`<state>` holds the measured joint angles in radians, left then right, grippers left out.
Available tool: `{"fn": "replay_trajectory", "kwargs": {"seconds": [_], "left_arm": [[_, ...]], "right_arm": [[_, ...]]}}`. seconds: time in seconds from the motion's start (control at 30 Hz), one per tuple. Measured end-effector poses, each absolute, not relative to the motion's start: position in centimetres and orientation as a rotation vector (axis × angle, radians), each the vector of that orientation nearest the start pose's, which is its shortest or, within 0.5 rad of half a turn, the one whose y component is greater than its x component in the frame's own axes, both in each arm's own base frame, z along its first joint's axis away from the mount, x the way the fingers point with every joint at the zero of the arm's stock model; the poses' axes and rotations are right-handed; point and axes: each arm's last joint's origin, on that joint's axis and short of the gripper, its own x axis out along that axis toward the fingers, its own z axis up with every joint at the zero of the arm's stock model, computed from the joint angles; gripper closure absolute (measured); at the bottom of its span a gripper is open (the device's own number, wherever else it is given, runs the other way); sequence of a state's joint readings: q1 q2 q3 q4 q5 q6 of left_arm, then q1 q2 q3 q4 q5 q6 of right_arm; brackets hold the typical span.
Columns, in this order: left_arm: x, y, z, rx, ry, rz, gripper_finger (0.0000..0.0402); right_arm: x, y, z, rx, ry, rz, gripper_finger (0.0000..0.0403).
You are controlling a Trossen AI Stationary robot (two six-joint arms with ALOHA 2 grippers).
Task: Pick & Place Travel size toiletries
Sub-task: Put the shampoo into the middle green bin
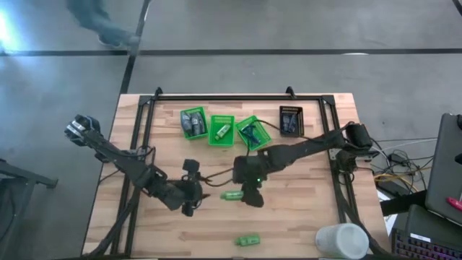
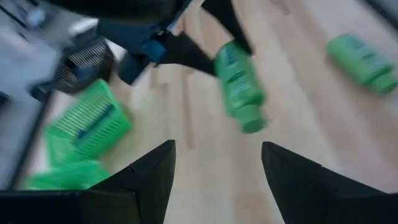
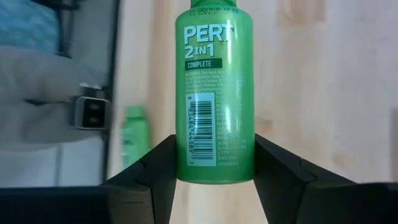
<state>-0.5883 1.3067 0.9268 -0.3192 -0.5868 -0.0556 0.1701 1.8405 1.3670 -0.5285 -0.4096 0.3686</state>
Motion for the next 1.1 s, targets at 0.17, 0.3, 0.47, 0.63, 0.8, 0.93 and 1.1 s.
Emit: {"fn": "replay_trajectory", "kwargs": {"seconds": [0.17,0.3,0.47,0.63,0.8,0.93,1.1], "left_arm": [[24.4,-13.9,25.8,0.526,0.563,0.039,0.0158],[25.1,-14.2,25.6,0.662,0.528,0.088,0.0158],[25.9,-14.0,25.7,0.728,0.496,0.143,0.0158],[26.9,-13.2,25.1,0.717,0.517,0.127,0.0158],[27.8,-12.3,25.4,0.726,0.49,0.14,0.016],[28.0,-12.2,25.8,0.722,0.478,0.095,0.0181],[28.0,-12.3,25.8,0.712,0.481,0.063,0.0241]], "right_arm": [[38.2,6.6,23.8,0.522,1.001,0.378,0.0241],[38.2,5.1,24.6,0.584,0.967,0.348,0.0232],[38.2,4.0,25.3,0.609,0.938,0.342,0.0231],[38.3,3.6,25.9,0.616,0.918,0.361,0.0241],[38.4,3.5,26.1,0.614,0.914,0.364,0.023],[38.4,3.2,26.1,0.609,0.911,0.366,0.023],[38.4,2.5,26.0,0.611,0.908,0.348,0.0234]]}}
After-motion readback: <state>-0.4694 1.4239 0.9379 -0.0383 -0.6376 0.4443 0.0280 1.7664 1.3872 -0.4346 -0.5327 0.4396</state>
